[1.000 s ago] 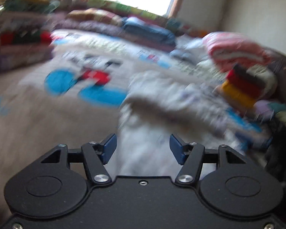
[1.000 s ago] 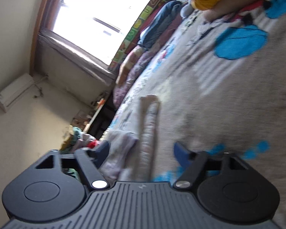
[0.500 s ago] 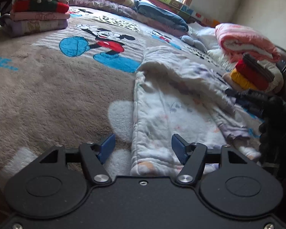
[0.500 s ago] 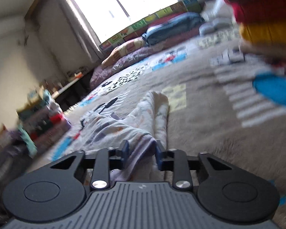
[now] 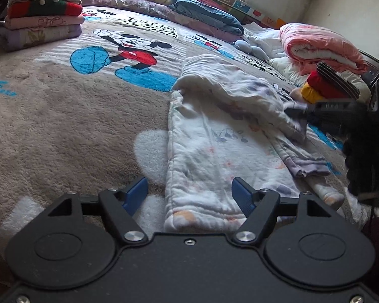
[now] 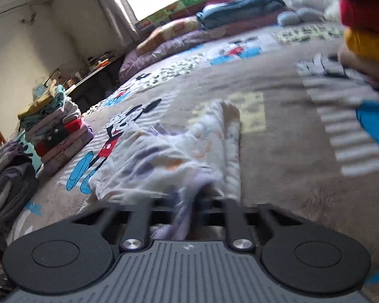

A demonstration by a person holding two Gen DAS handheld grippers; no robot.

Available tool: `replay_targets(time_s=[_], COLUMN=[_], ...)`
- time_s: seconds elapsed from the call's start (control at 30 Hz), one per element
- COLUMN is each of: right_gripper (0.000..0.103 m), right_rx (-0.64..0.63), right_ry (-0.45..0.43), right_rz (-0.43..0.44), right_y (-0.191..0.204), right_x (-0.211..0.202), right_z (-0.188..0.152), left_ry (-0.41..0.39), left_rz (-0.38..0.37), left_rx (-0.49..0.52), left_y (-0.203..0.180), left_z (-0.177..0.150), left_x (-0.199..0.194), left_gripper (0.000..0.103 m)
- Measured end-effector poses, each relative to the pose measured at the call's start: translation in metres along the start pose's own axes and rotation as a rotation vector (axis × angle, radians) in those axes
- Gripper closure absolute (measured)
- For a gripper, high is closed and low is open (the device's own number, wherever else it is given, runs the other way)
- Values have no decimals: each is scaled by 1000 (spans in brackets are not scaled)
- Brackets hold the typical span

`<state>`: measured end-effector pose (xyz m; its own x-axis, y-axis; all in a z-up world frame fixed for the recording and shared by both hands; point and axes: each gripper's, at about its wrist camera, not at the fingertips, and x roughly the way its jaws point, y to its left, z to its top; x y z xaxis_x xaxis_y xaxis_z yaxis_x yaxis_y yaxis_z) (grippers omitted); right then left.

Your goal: Fold clothes

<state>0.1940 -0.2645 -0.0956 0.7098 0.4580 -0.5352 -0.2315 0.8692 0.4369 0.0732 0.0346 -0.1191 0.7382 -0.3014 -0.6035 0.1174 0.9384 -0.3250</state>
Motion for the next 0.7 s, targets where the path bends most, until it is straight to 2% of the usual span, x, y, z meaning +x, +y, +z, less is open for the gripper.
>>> replay_targets(time_s=[0.03, 0.1, 0.17, 0.23, 0.27, 0.3, 0.5, 0.63, 0.7], right_gripper=[93, 93, 93, 93, 93, 93, 94, 94, 94], right_rx=[-8, -21, -35, -46, -50, -55, -80, -59, -49], right_ry=[-9, -27, -45, -60, -67, -73, -113, -131, -131], right_rz=[5, 15, 24, 30, 30, 30, 31, 33, 22], right_y=[3, 10, 17, 21, 22, 23, 30, 26, 20], right_x=[-3, -9, -15, -19, -19, -19, -22, -22, -21], right_z=[7, 20, 34, 49, 57, 66, 115, 138, 144], left_ry=[-3, -11, -27, -61, -79, -98, -156, -159, -131], left_rz=[7, 22, 44, 68, 79, 89, 104, 81, 54], left_rx=[11, 39, 81, 141, 174, 206, 438, 560, 592], left_y=[-3, -10, -20, -32, -38, -44, -90, -117, -126], left_z=[-1, -4, -5, -7, -7, -7, -16, -22, -25], left_x=[0, -1, -2, -4, -5, -6, -4, 5, 11], left_gripper=[32, 41, 65, 73, 87, 91, 93, 94, 101])
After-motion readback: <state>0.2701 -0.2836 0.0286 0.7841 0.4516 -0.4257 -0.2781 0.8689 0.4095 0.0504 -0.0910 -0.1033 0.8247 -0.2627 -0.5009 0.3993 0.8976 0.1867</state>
